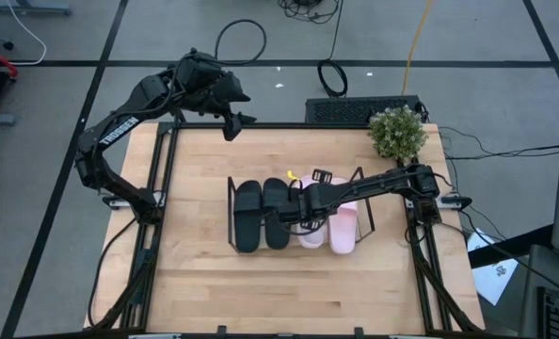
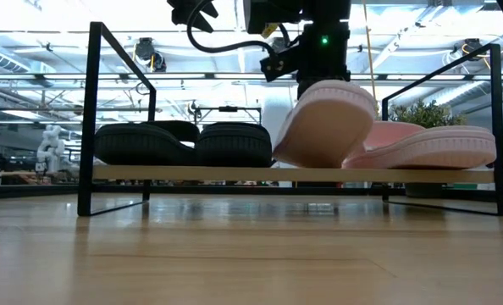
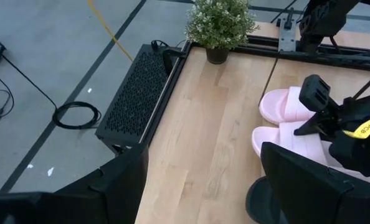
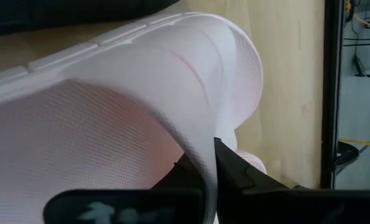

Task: Pick and place slides into the shelf
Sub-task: Put the pink slides on the shelf

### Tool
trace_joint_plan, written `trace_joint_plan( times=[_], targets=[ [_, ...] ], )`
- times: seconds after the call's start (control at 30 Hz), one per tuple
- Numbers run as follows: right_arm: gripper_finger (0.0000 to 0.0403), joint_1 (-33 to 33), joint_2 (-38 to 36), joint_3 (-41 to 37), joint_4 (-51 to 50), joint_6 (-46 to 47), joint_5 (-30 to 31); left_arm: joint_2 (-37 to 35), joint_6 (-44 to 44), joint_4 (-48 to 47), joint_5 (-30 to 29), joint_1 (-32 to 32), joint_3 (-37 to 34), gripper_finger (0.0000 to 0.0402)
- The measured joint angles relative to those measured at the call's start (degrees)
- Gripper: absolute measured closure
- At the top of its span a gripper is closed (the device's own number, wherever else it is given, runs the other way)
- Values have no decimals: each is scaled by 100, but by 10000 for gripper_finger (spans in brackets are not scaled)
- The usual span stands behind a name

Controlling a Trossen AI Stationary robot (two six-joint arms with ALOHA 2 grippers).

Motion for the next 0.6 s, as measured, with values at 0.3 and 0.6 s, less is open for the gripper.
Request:
trace_joint_plan(
  times=[0.3, 0.6],
  targets=[
    [403, -1, -3, -6, 137, -1, -72, 2, 21, 0, 0, 0, 0, 94],
    [403, 19, -19, -306, 570, -10, -318, 2, 15, 0, 0, 0, 0, 94]
  ],
)
